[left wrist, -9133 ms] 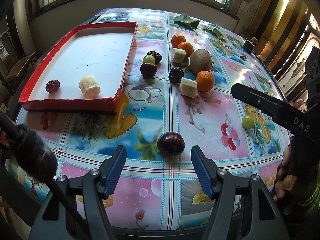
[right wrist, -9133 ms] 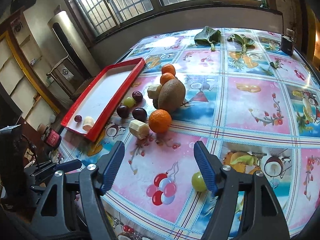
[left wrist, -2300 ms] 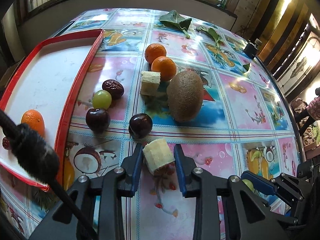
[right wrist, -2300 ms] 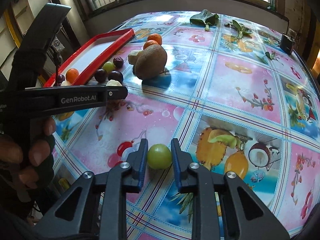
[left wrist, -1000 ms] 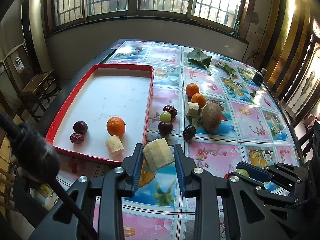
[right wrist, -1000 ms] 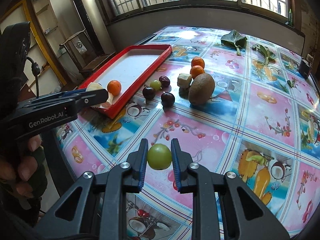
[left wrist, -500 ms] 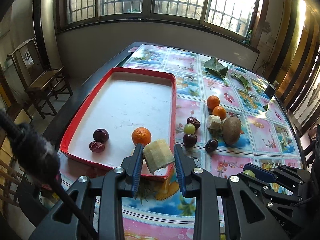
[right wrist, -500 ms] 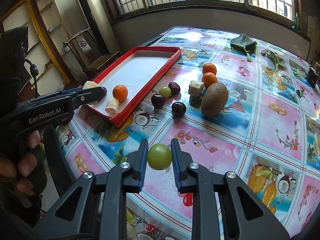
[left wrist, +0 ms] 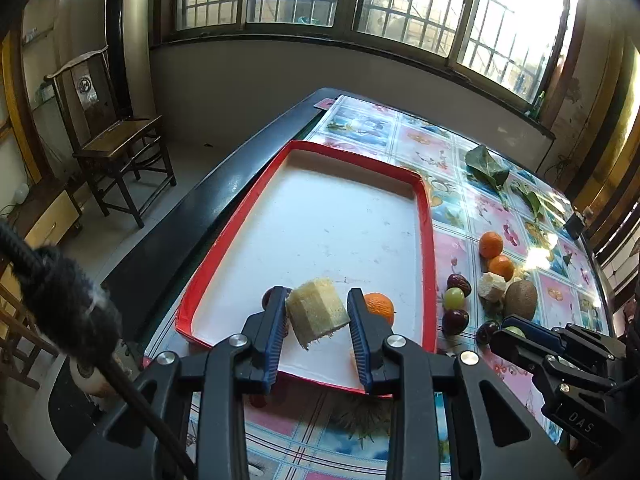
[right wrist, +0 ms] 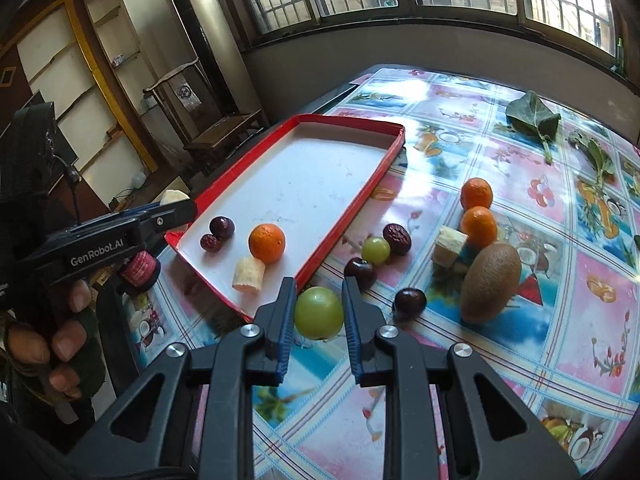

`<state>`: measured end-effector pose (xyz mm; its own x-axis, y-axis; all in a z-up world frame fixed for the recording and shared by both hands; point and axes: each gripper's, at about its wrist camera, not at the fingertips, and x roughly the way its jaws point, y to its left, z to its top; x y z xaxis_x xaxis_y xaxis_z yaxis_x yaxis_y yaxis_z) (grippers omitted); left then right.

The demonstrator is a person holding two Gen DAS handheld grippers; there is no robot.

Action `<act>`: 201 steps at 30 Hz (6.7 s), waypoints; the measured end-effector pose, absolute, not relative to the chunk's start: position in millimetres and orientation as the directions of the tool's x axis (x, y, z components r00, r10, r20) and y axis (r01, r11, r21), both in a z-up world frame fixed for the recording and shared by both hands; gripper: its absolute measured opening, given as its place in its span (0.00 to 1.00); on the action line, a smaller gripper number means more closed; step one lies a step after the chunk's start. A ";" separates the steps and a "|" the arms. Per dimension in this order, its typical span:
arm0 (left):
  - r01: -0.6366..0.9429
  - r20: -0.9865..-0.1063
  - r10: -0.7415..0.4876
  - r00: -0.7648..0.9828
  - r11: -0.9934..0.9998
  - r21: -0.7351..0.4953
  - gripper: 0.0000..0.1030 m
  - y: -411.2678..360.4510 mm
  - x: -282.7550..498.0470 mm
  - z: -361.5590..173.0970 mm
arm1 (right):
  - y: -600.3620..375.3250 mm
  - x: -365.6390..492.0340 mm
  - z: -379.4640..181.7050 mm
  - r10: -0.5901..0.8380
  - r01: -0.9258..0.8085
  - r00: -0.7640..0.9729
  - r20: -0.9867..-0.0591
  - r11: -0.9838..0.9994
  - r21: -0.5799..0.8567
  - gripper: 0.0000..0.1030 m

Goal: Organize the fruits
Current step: 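Lift and carry the banana chunk and the green grape over the tray with both tools, then lower the banana chunk into the tray and open the left tool while the right releases the grape, then withdraw both open tools from the tray toward the fruit row, then grasp a dark cherry with the left tool while the right tool grasps the brown kiwi, then carry the cherry and the kiwi over the tray with both tools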

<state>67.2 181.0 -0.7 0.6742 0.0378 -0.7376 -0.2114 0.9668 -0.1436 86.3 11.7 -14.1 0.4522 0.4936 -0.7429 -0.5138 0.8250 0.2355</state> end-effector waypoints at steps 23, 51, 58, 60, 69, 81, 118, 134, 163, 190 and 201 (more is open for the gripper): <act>-0.263 -0.763 0.024 0.646 0.945 -0.192 0.29 212.9 115.7 -33.8 | 82.6 171.9 -44.7 0.506 -0.513 0.402 -0.763 0.815 0.270 0.24; -0.285 -0.801 0.057 0.597 0.948 -0.145 0.49 204.5 116.3 -38.6 | 80.8 168.0 -58.5 0.481 -0.515 0.387 -0.787 0.820 0.249 0.43; -0.279 -0.767 0.005 0.642 0.933 -0.228 0.54 182.6 92.1 -19.8 | 37.7 151.9 -41.5 0.522 -0.443 0.409 -0.748 0.831 0.338 0.55; -0.270 -0.754 0.004 0.657 0.935 -0.231 0.60 169.7 82.3 -12.3 | 25.5 146.0 -37.3 0.534 -0.421 0.424 -0.732 0.831 0.362 0.55; -0.137 -0.753 -0.107 0.650 0.957 -0.254 0.64 105.5 59.0 -11.2 | -49.5 100.7 -6.4 0.635 -0.325 0.547 -0.545 0.761 0.561 0.58; -0.012 -0.790 -0.188 0.584 0.971 -0.239 0.64 51.9 36.2 -34.9 | -114.4 49.5 -0.6 0.522 -0.315 0.618 -0.588 0.849 0.423 0.58; -0.015 -0.827 -0.161 0.539 0.979 -0.201 0.65 28.3 92.4 -54.1 | -111.8 100.4 -46.0 0.381 -0.168 0.553 -0.741 0.922 0.349 0.67; 0.058 -0.836 -0.152 0.527 0.988 -0.143 0.25 14.2 131.6 -70.4 | -89.6 156.6 -70.8 0.391 -0.199 0.480 -0.785 0.920 0.337 0.46; 0.076 -0.783 -0.094 0.615 0.995 -0.060 0.22 4.1 58.5 -19.2 | -140.1 72.6 -19.2 0.409 -0.170 0.584 -0.701 0.906 0.388 0.45; -0.014 -0.764 -0.033 0.644 0.998 -0.055 0.22 46.9 48.5 -13.0 | -99.8 59.6 -9.1 0.461 -0.261 0.562 -0.687 0.887 0.381 0.45; -0.041 -0.764 -0.026 0.644 0.997 -0.069 0.22 62.7 51.5 -15.0 | -81.7 64.2 -11.3 0.477 -0.289 0.540 -0.693 0.879 0.380 0.45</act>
<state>51.5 62.7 -15.0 0.6444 -0.0265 -0.7643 -0.0411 0.9968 -0.0692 64.2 -81.7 -11.3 0.5401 0.4769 -0.6934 -0.2886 0.8790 0.3796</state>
